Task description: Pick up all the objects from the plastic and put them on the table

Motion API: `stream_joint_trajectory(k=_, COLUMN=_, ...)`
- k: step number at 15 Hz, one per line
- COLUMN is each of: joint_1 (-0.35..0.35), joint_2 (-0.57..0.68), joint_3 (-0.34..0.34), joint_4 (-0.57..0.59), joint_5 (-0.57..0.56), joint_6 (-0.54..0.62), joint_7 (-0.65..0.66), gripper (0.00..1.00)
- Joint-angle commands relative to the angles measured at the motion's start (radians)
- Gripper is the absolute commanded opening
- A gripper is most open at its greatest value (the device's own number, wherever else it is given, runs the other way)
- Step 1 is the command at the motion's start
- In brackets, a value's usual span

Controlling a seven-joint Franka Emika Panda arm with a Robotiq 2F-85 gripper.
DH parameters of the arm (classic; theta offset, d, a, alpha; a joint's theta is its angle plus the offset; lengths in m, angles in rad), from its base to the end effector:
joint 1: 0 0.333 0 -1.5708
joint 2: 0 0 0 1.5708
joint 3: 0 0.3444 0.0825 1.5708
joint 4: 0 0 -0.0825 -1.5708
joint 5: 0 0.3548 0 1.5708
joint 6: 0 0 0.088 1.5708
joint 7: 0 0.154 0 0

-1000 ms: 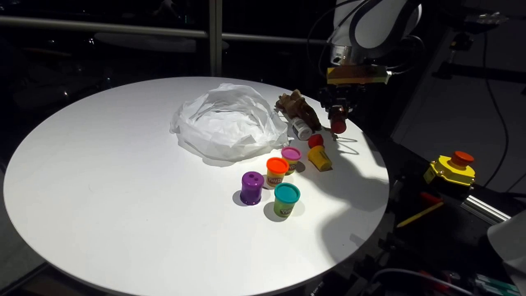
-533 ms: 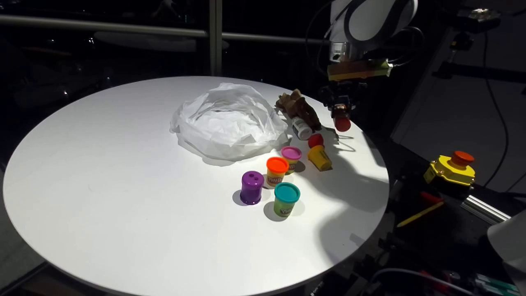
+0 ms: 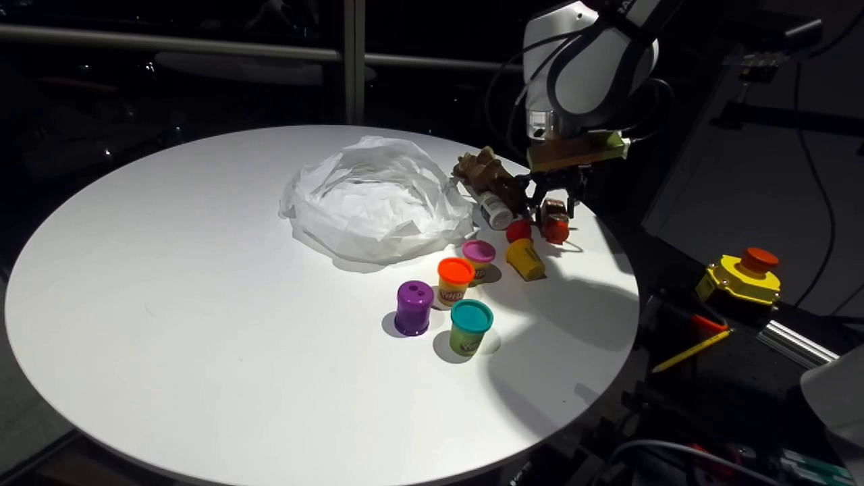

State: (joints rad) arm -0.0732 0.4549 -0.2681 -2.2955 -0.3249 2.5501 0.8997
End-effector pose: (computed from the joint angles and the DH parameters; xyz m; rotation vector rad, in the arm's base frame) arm 0.4635 -0.1780 0.1502 2.5166 -1.2737 -0.1626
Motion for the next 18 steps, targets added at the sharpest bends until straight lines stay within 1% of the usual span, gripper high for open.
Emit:
stream_joint_trajectory(k=1, joint_1=0.033, joint_2=0.070, joint_3=-0.018, joint_4=0.042, joint_5=0.020, joint_6=0.046, joint_7=-0.030, gripper=0.95)
stream_joint_trajectory(k=2, joint_1=0.039, joint_2=0.081, joint_3=-0.020, joint_4=0.046, joint_5=0.024, joint_6=0.068, joint_7=-0.028, gripper=1.00)
stream_joint_trajectory(k=4, joint_1=0.058, joint_2=0.045, joint_3=-0.023, joint_4=0.049, joint_5=0.032, joint_6=0.057, joint_7=-0.026, gripper=1.00)
stream_joint_trajectory(k=6, joint_1=0.077, joint_2=-0.020, joint_3=-0.036, joint_4=0.042, joint_5=0.020, joint_6=0.042, joint_7=-0.029, gripper=1.00)
stream_joint_trajectory(k=8, joint_1=0.094, joint_2=-0.029, joint_3=-0.049, joint_4=0.056, joint_5=0.000, joint_6=0.061, joint_7=-0.017, gripper=1.00)
stream_joint_trajectory(k=11, joint_1=0.099, joint_2=-0.058, joint_3=-0.050, joint_4=0.064, joint_5=-0.020, joint_6=0.056, joint_7=-0.050, gripper=1.00)
stream_joint_trajectory(k=12, joint_1=0.079, joint_2=-0.073, joint_3=-0.025, joint_4=0.057, joint_5=0.001, joint_6=0.051, joint_7=-0.107, gripper=1.00)
stream_joint_trajectory(k=14, joint_1=0.040, joint_2=-0.095, joint_3=0.022, joint_4=0.043, joint_5=0.043, joint_6=0.047, joint_7=-0.267, gripper=1.00)
stream_joint_trajectory(k=15, joint_1=0.078, joint_2=-0.242, joint_3=0.027, joint_4=-0.020, joint_5=0.039, joint_6=-0.026, joint_7=-0.298, gripper=1.00)
stream_joint_trajectory(k=16, joint_1=0.072, joint_2=-0.256, joint_3=0.047, joint_4=-0.025, joint_5=0.063, joint_6=-0.018, joint_7=-0.351, gripper=1.00)
stream_joint_trajectory(k=18, joint_1=0.071, joint_2=-0.331, joint_3=0.086, joint_4=-0.031, joint_5=0.095, joint_6=-0.056, joint_7=-0.451, gripper=1.00)
